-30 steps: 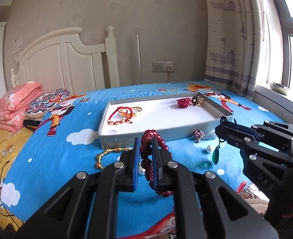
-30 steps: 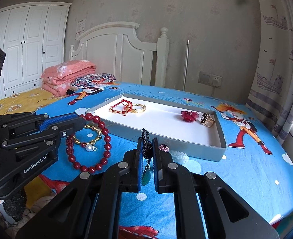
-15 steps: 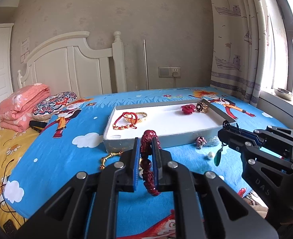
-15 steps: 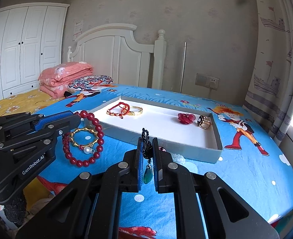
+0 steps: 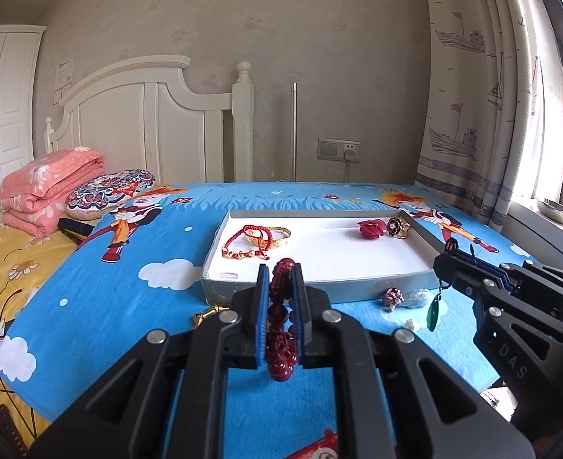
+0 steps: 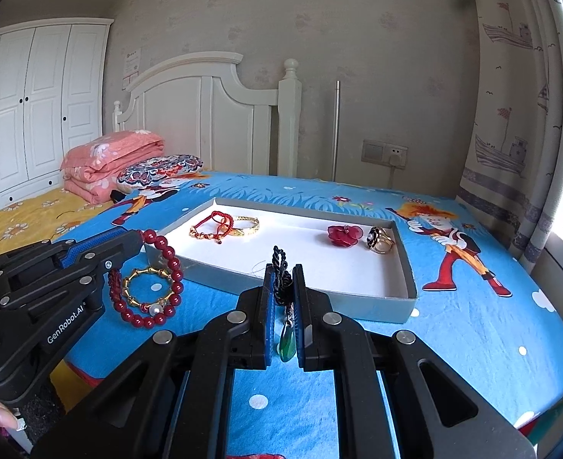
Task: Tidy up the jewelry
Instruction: 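Carry the bead bracelet and green pendant over the tray with both tools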
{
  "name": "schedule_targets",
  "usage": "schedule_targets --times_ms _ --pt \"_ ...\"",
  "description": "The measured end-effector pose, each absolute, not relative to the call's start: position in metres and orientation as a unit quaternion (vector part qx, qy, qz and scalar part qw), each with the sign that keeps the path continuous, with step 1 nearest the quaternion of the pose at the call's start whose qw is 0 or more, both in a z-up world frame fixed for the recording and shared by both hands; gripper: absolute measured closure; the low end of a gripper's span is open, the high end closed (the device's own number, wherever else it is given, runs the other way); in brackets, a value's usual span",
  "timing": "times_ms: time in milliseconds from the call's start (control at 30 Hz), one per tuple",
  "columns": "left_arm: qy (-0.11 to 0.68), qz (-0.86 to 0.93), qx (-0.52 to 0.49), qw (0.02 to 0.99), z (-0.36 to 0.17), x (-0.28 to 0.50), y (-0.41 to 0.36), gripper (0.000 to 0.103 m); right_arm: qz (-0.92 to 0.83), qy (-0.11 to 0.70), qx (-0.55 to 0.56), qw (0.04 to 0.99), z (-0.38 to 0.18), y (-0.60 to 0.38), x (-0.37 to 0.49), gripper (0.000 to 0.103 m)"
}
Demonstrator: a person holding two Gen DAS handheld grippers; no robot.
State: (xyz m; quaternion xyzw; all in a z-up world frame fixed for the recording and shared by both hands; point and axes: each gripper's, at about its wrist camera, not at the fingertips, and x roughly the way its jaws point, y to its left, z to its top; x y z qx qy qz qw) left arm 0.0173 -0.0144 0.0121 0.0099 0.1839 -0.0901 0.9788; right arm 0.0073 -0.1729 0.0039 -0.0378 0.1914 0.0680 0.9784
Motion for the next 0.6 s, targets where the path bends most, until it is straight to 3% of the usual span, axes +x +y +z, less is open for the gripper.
schedule_targets --times_ms 400,600 --pt "0.163 -0.097 0.003 0.982 0.055 0.076 -0.034 0.092 0.050 0.177 -0.035 0.982 0.031 -0.181 0.066 0.094" --pt "0.196 -0.088 -0.001 0.977 0.057 0.133 -0.042 0.092 0.034 0.206 -0.018 0.978 0.033 -0.195 0.120 0.094"
